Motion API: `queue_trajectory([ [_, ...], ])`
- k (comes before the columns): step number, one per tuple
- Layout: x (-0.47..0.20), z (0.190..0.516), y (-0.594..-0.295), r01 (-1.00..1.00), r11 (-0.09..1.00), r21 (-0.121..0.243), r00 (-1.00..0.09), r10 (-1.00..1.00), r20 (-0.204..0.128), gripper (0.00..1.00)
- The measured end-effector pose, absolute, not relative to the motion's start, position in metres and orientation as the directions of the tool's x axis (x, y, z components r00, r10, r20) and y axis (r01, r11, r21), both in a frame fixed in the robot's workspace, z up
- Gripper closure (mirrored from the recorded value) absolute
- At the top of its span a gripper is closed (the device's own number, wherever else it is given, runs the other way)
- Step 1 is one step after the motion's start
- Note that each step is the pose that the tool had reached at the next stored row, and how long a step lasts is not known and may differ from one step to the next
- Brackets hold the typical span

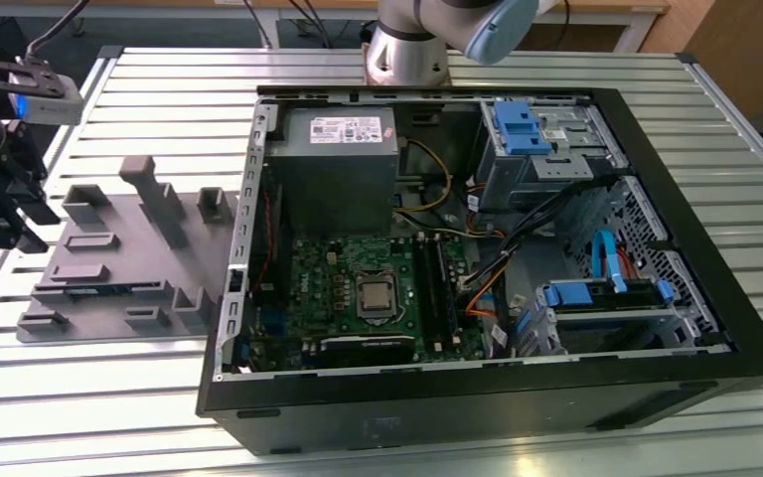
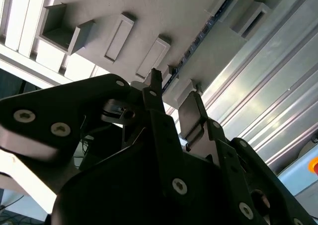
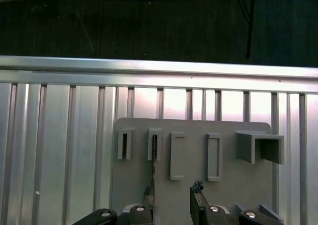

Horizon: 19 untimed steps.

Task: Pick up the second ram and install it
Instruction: 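Pick up the second ram and move it above second insertion slot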

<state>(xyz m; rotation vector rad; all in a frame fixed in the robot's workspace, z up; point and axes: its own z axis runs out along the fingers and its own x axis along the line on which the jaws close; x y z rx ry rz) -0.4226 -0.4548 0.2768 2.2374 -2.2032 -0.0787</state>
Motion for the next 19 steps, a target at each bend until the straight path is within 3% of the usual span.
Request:
queue_trajectory([
  [19,-0.419,0.259,-0.455,-0.999,-0.005,0.035,0.003,-0.999,-0.035,0.59],
])
